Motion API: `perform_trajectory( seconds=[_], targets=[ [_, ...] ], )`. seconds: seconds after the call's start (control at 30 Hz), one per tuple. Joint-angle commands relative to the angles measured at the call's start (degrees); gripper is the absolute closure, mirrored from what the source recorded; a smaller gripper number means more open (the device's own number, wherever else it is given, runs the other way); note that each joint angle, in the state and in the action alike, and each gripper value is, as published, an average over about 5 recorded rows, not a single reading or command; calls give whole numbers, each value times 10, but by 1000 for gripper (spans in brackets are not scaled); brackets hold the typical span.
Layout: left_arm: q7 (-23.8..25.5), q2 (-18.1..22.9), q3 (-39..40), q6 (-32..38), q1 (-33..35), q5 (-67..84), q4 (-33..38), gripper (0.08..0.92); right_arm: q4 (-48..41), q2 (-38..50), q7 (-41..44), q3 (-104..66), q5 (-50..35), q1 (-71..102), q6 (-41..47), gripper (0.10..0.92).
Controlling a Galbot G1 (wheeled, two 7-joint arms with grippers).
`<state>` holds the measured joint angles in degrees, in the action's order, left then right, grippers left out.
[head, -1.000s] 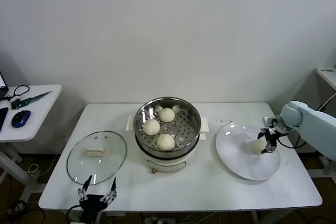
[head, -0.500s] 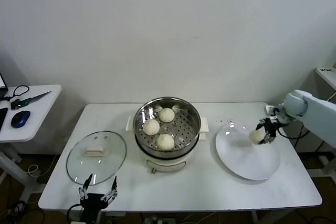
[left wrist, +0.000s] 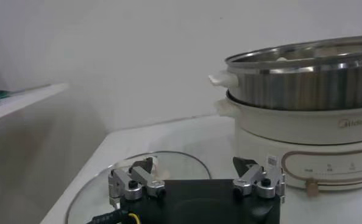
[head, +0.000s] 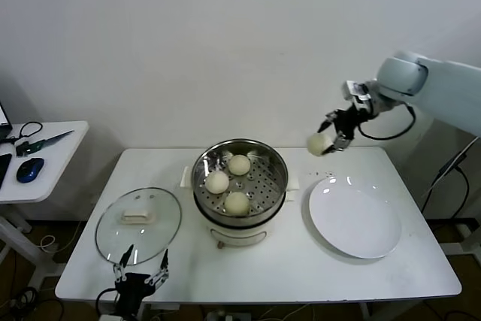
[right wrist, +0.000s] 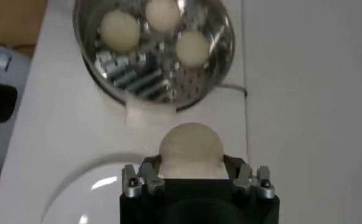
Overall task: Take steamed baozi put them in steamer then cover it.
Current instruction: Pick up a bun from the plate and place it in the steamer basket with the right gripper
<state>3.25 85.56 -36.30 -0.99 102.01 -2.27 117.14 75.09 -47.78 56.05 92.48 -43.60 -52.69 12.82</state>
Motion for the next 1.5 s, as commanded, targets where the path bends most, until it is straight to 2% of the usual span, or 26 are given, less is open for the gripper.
perform_trajectory(
  seconds=[0.03,0.4,0.83,1.23,1.4,1.5],
  targets=[
    [0,-1,0,0,1,0,3,177,67,-130,-53,26,-114,-27,56,330],
    [2,-4,-9,-7,-1,8,11,177,-43,-203,-67,-15,-27,130,60,330],
    [2,-3,-18,-6,2,10,4,177,-68,-182,-64,-25,46,184,52,330],
    [2,0,-16,-9,-6,8,-3,177,-63,-169,-57,-37,54,177,43,314],
    [2,-1,-16,-10,-3,9,1,177,-46,-137,-26,-47,-3,105,22,220],
    [-3,-1,-17,-12,-3,11,4,177,-41,-105,-37,-72,-53,63,23,205]
  ],
)
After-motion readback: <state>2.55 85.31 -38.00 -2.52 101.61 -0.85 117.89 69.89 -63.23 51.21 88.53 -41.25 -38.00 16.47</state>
